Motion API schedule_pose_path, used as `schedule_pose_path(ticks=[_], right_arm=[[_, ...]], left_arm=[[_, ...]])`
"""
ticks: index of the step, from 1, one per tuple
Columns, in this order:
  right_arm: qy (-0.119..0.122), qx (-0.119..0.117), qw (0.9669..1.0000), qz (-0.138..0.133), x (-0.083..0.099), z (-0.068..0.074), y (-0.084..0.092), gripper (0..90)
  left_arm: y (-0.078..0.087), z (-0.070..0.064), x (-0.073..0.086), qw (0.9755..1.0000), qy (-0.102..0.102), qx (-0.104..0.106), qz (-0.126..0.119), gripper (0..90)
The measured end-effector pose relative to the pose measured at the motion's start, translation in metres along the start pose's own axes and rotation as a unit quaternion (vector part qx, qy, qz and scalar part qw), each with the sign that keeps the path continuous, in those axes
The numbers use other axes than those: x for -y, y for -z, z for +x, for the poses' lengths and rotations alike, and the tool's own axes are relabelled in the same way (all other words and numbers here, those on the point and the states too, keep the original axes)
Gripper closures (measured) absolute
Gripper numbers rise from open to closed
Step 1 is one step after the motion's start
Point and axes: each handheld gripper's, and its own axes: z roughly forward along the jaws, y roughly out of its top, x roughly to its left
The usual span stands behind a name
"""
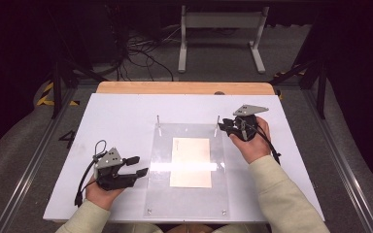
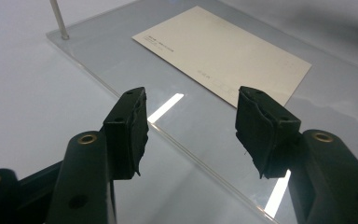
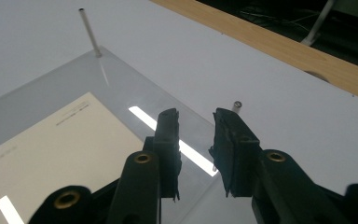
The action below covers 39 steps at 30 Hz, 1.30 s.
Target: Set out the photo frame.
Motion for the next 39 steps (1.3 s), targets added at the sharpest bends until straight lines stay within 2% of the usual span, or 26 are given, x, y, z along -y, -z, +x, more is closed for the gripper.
schedule_pose_path(ticks=[3,5,13,15,18,23,27,32,39], right_arm=[[-0.006,0.017,0.9998,0.001,0.001,-0.009,-0.011,71.3],[-0.005,0.018,0.9998,-0.003,0.000,-0.013,-0.018,73.2],[-0.010,0.033,0.9993,0.011,0.000,-0.019,-0.042,77.0],[-0.001,0.044,0.9989,0.017,0.000,-0.019,-0.047,83.4],[-0.021,0.040,0.9989,0.014,0.001,-0.019,-0.050,85.0],[-0.032,0.038,0.9988,0.004,0.004,-0.021,-0.052,85.1],[-0.058,0.038,0.9976,0.000,0.007,-0.022,-0.055,85.4],[-0.070,0.031,0.9970,-0.007,0.011,-0.026,-0.058,85.5],[-0.080,0.030,0.9961,-0.021,0.013,-0.029,-0.063,85.6]], left_arm=[[0.001,-0.001,0.001,1.0000,0.001,-0.002,0.000,44.2],[0.002,0.000,0.001,1.0000,0.001,-0.001,0.001,44.1],[0.005,0.000,0.004,1.0000,0.003,-0.007,0.000,44.1],[0.005,0.000,0.004,1.0000,0.002,-0.007,0.000,44.1],[0.005,0.000,0.004,1.0000,0.003,-0.007,-0.001,44.1],[0.004,0.000,0.004,1.0000,0.004,-0.006,0.000,44.1],[0.004,-0.001,0.004,1.0000,0.001,-0.005,-0.001,44.3],[0.008,-0.003,0.005,0.9999,-0.006,-0.008,-0.004,44.5],[0.011,-0.002,0.006,0.9999,0.001,-0.010,-0.008,44.5]])
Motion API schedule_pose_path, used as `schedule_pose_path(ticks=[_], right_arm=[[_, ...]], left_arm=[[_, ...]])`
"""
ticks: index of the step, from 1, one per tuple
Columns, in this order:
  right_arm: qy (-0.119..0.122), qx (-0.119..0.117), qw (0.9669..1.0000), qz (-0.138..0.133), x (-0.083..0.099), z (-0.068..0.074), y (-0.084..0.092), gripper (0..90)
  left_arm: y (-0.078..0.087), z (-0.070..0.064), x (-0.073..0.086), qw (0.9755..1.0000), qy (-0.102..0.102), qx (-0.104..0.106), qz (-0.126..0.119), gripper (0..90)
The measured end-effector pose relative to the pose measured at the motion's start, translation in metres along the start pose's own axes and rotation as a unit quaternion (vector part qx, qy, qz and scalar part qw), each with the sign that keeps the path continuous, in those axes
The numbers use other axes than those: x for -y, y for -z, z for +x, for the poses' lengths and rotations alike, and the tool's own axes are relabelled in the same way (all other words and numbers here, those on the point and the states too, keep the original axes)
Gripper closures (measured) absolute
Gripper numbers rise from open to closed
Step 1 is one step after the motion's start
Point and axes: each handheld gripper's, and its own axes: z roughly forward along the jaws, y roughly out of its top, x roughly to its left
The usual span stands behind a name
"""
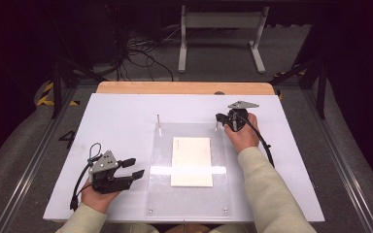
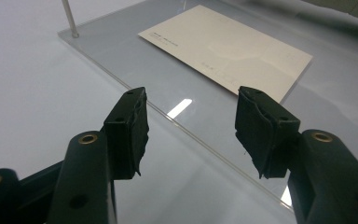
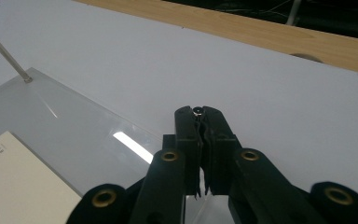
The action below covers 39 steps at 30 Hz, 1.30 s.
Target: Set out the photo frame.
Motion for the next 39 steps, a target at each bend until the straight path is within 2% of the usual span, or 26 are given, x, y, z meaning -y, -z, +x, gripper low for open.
schedule_pose_path(ticks=[6,11,14,15,23,26,28,30,32,39], right_arm=[[-0.015,-0.015,0.9997,-0.008,0.001,-0.006,-0.004,85.8],[-0.021,-0.027,0.9993,-0.015,0.002,-0.010,-0.005,85.8],[-0.024,-0.035,0.9989,-0.021,0.003,-0.014,-0.007,85.8],[-0.024,-0.038,0.9988,-0.022,0.003,-0.014,-0.007,85.8],[-0.045,-0.055,0.9968,-0.038,0.006,-0.022,-0.012,85.8],[-0.053,-0.061,0.9959,-0.041,0.007,-0.024,-0.014,85.8],[-0.060,-0.064,0.9952,-0.043,0.007,-0.025,-0.015,85.7],[-0.064,-0.067,0.9947,-0.044,0.007,-0.027,-0.016,85.7],[-0.068,-0.070,0.9942,-0.046,0.007,-0.028,-0.017,85.7],[-0.077,-0.075,0.9929,-0.050,0.009,-0.030,-0.019,85.7]], left_arm=[[0.002,0.001,0.000,1.0000,-0.002,-0.007,-0.003,44.5],[0.004,0.003,0.003,0.9999,0.008,-0.013,0.005,44.5],[0.006,0.004,0.004,0.9998,0.006,-0.018,0.005,44.3],[0.007,0.003,0.005,0.9998,0.012,-0.016,0.004,44.3],[0.010,0.000,0.012,0.9997,0.000,-0.019,0.012,39.7],[0.012,-0.002,0.014,0.9998,-0.016,-0.010,0.001,31.2],[0.011,-0.005,0.015,0.9993,-0.035,-0.013,0.002,26.5],[0.009,-0.009,0.015,0.9985,-0.054,-0.011,0.003,23.5],[0.009,-0.014,0.014,0.9979,-0.064,-0.008,-0.002,21.2],[0.004,-0.026,0.003,0.9942,-0.100,-0.010,-0.039,15.8]])
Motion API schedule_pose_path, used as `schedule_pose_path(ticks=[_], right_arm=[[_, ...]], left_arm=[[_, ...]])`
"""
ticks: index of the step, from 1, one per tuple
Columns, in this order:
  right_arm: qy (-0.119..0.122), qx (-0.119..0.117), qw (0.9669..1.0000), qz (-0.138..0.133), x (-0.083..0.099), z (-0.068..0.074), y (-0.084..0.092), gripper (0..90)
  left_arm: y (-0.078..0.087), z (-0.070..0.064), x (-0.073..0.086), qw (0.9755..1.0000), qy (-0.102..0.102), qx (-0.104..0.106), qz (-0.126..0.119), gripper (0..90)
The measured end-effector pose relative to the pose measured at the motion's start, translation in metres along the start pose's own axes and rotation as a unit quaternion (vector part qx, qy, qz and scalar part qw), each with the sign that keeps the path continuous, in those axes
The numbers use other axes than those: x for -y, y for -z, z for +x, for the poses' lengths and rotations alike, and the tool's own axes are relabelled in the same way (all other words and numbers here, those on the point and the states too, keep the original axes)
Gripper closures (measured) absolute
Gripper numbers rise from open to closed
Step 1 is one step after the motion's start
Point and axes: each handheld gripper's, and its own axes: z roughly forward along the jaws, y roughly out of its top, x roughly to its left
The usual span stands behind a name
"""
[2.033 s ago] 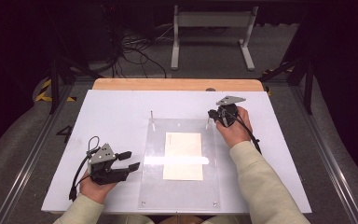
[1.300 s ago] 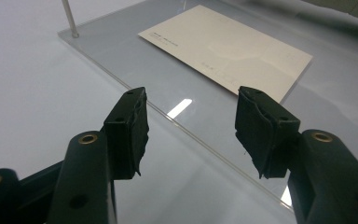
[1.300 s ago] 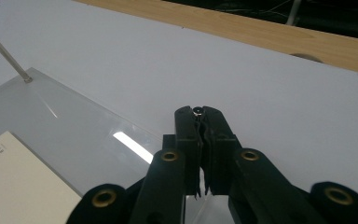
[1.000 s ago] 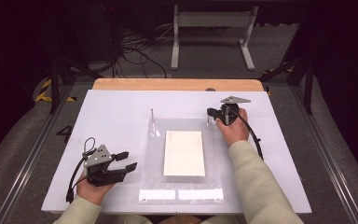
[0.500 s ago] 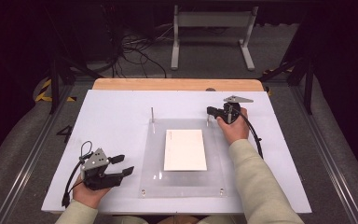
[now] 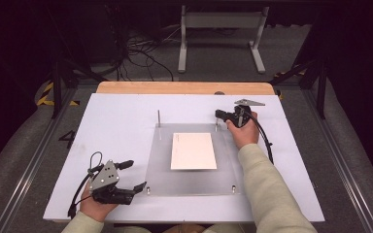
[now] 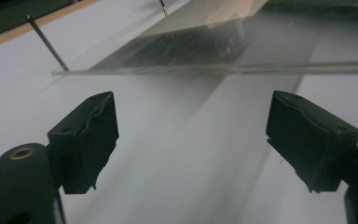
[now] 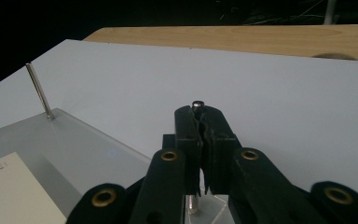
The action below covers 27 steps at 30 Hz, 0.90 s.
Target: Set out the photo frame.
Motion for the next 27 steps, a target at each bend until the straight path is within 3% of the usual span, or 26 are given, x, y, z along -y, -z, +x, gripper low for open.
schedule_pose_path(ticks=[6,9,12,15,18,24,27], right_arm=[[-0.006,-0.003,1.0000,-0.003,0.001,-0.001,0.000,85.7],[-0.006,-0.004,1.0000,-0.004,0.001,-0.001,0.000,85.6],[-0.010,-0.004,0.9999,-0.008,0.002,-0.002,0.000,85.6],[-0.011,-0.005,0.9999,-0.007,0.002,-0.002,0.000,85.5],[-0.006,0.001,1.0000,-0.003,0.001,0.000,0.000,85.3],[0.010,0.030,0.9993,0.020,-0.006,0.009,0.003,82.7],[0.003,0.033,0.9991,0.024,-0.008,0.008,0.012,76.3]], left_arm=[[-0.015,-0.014,-0.014,0.9990,-0.027,-0.025,-0.025,12.9],[-0.021,-0.022,-0.020,0.9983,-0.046,-0.021,-0.028,16.2],[-0.024,-0.026,-0.024,0.9975,-0.058,-0.022,-0.032,26.1],[-0.024,-0.025,-0.025,0.9972,-0.053,-0.032,-0.041,40.9],[-0.023,-0.023,-0.027,0.9979,-0.039,-0.030,-0.043,42.5],[-0.024,-0.022,-0.029,0.9977,-0.045,-0.031,-0.039,43.5],[-0.023,-0.022,-0.030,0.9980,-0.040,-0.029,-0.039,43.5]])
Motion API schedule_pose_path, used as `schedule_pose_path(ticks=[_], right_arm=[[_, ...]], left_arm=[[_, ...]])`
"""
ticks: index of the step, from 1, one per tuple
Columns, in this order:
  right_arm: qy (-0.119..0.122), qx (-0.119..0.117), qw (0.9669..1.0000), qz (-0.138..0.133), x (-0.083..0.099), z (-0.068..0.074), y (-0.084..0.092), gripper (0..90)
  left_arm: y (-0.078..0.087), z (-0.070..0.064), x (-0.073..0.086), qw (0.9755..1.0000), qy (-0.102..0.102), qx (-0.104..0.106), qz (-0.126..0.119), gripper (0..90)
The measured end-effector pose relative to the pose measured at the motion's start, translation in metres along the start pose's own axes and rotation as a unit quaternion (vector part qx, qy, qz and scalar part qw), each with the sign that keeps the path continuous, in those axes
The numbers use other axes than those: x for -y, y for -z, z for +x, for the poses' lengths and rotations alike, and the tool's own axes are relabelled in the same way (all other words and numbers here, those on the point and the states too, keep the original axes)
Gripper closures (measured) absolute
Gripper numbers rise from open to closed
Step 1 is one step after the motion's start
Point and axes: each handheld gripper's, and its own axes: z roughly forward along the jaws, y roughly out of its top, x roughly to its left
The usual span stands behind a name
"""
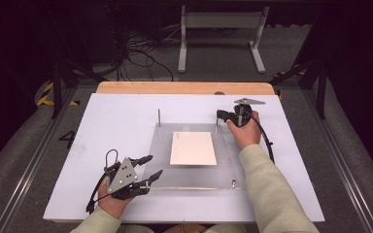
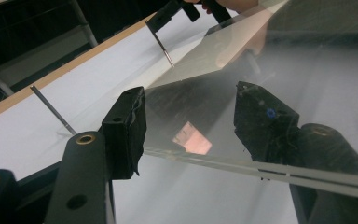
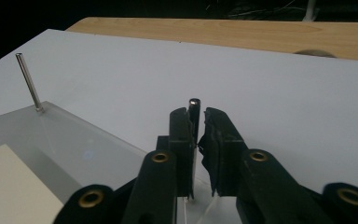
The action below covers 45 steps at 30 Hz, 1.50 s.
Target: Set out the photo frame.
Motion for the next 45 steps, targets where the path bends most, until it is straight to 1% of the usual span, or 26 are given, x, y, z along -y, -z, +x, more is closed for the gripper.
schedule_pose_path(ticks=[2,6,8,9,11,14,16,19,20,21,22,23,24,25,27,29,31,33,34,36,39,40,42,43,44,45], right_arm=[[0.003,-0.006,1.0000,0.000,0.000,-0.002,0.007,74.6],[0.045,-0.003,0.9989,0.015,0.004,-0.002,0.028,73.2],[0.053,-0.012,0.9984,0.018,0.006,0.001,0.040,71.4],[0.062,-0.014,0.9979,0.015,0.007,0.003,0.047,69.6],[0.081,-0.023,0.9965,0.006,0.010,0.009,0.064,62.6],[0.092,-0.042,0.9949,0.003,0.018,0.014,0.084,49.3],[0.101,-0.048,0.9937,-0.004,0.025,0.018,0.096,46.8],[0.125,-0.056,0.9904,-0.020,0.035,0.024,0.118,46.0],[0.133,-0.058,0.9893,-0.015,0.036,0.025,0.124,45.1],[0.149,-0.056,0.9871,-0.010,0.035,0.026,0.131,44.5],[0.159,-0.057,0.9855,-0.012,0.035,0.029,0.138,44.3],[0.163,-0.061,0.9846,-0.017,0.035,0.031,0.145,43.0],[0.171,-0.068,0.9828,-0.018,0.036,0.034,0.153,41.9],[0.178,-0.071,0.9814,-0.014,0.037,0.037,0.156,42.3],[0.198,-0.078,0.9770,-0.004,0.043,0.043,0.165,42.4],[0.211,-0.087,0.9737,0.007,0.050,0.049,0.170,42.2],[0.226,-0.092,0.9697,0.011,0.056,0.055,0.175,41.0],[0.223,-0.102,0.9693,0.017,0.061,0.060,0.177,39.8],[0.225,-0.111,0.9679,0.016,0.064,0.063,0.178,38.0],[0.237,-0.138,0.9617,0.010,0.071,0.073,0.178,35.7],[0.268,-0.149,0.9518,0.007,0.077,0.085,0.175,29.6],[0.274,-0.149,0.9502,0.001,0.077,0.088,0.174,26.9],[0.282,-0.153,0.9470,-0.018,0.077,0.093,0.173,25.4],[0.283,-0.163,0.9448,-0.028,0.076,0.095,0.172,25.0],[0.284,-0.174,0.9422,-0.039,0.077,0.098,0.172,25.4],[0.288,-0.184,0.9384,-0.050,0.077,0.102,0.171,25.8]], left_arm=[[0.000,0.001,-0.001,1.0000,-0.001,0.000,0.001,43.5],[0.000,0.002,-0.003,1.0000,0.001,0.002,0.002,43.5],[0.000,0.003,-0.004,1.0000,0.001,0.002,0.003,43.5],[0.000,0.003,-0.004,1.0000,0.003,0.002,0.004,43.5],[0.001,0.003,-0.006,0.9999,0.007,-0.001,0.008,43.5],[0.001,0.002,-0.009,0.9998,0.009,-0.008,0.014,43.5],[0.001,0.003,-0.009,0.9998,0.011,-0.008,0.015,43.5],[0.001,0.003,-0.010,0.9998,0.010,-0.008,0.017,43.5],[0.001,0.003,-0.011,0.9997,0.011,-0.009,0.017,43.4],[0.001,0.003,-0.011,0.9997,0.011,-0.010,0.018,43.5],[0.001,0.003,-0.011,0.9997,0.011,-0.010,0.018,43.5],[0.001,0.003,-0.011,0.9997,0.010,-0.010,0.018,43.5],[0.002,0.004,-0.011,0.9997,0.009,-0.009,0.019,43.4],[0.002,0.004,-0.011,0.9997,0.009,-0.010,0.019,43.5],[0.002,0.004,-0.012,0.9997,0.010,-0.011,0.020,43.4],[0.002,0.004,-0.012,0.9997,0.010,-0.012,0.020,43.5],[0.002,0.004,-0.012,0.9996,0.010,-0.014,0.022,43.4],[0.002,0.003,-0.012,0.9996,0.011,-0.014,0.022,43.4],[0.003,0.003,-0.012,0.9996,0.010,-0.014,0.023,43.4],[0.003,0.003,-0.012,0.9996,0.011,-0.014,0.023,43.4],[0.002,0.003,-0.012,0.9996,0.011,-0.014,0.023,43.4],[0.003,0.003,-0.012,0.9996,0.010,-0.014,0.024,43.4],[0.002,0.003,-0.012,0.9996,0.010,-0.014,0.023,43.3],[0.002,0.003,-0.012,0.9996,0.009,-0.014,0.023,43.3],[0.002,0.003,-0.012,0.9996,0.009,-0.014,0.023,43.3],[0.002,0.003,-0.012,0.9996,0.009,-0.014,0.023,43.3]])
